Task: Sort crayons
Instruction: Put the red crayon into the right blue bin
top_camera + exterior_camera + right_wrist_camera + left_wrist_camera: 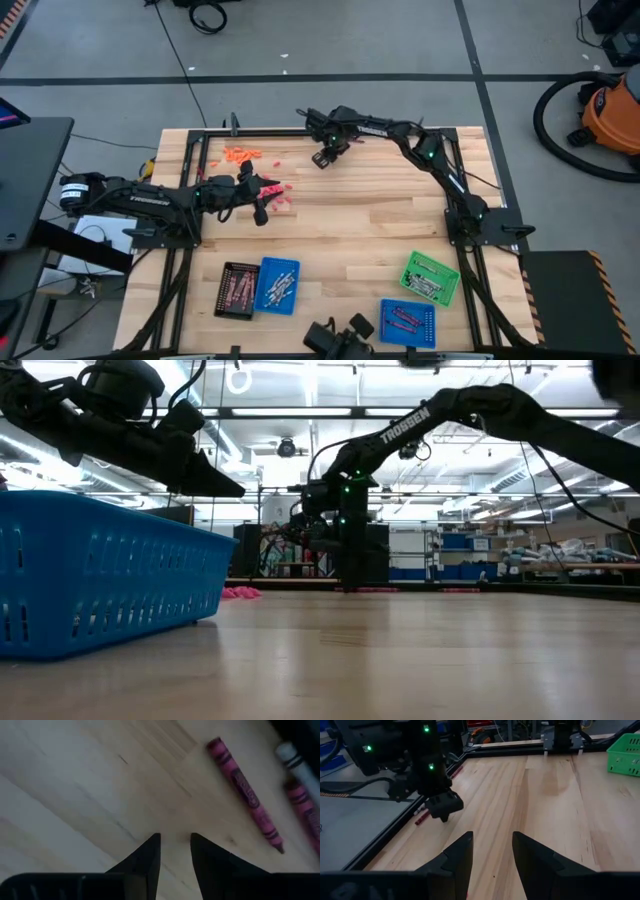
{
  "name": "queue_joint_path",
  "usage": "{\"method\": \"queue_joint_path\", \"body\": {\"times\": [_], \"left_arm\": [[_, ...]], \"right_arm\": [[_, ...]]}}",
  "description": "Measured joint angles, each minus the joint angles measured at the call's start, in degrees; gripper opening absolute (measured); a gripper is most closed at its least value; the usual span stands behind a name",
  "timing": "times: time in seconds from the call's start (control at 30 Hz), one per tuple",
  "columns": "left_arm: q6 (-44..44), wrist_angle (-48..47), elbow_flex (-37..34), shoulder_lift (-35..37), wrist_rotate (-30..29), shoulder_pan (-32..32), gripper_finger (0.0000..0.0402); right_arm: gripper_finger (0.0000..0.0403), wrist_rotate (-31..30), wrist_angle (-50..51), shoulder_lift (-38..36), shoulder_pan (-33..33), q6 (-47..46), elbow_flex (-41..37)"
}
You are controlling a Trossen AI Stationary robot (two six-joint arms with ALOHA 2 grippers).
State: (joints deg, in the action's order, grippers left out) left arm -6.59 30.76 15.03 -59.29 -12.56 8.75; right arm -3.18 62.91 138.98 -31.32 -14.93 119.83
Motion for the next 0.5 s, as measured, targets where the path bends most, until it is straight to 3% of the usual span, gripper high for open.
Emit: {"method": "queue_joint_path", "body": {"times": [0.13,0.5], "left_arm": [[0.0,0.1,0.0,0.0,0.0,0.0,0.0149],[0.0,0.2,0.0,0.0,0.0,0.0,0.0149]], "right_arm": [[0.0115,-4.4,-0.4,-0.5,0.0,1.6,2.1],[0.0113,-2.9,-3.5,-0.5,-3.8,0.4,1.8]]}}
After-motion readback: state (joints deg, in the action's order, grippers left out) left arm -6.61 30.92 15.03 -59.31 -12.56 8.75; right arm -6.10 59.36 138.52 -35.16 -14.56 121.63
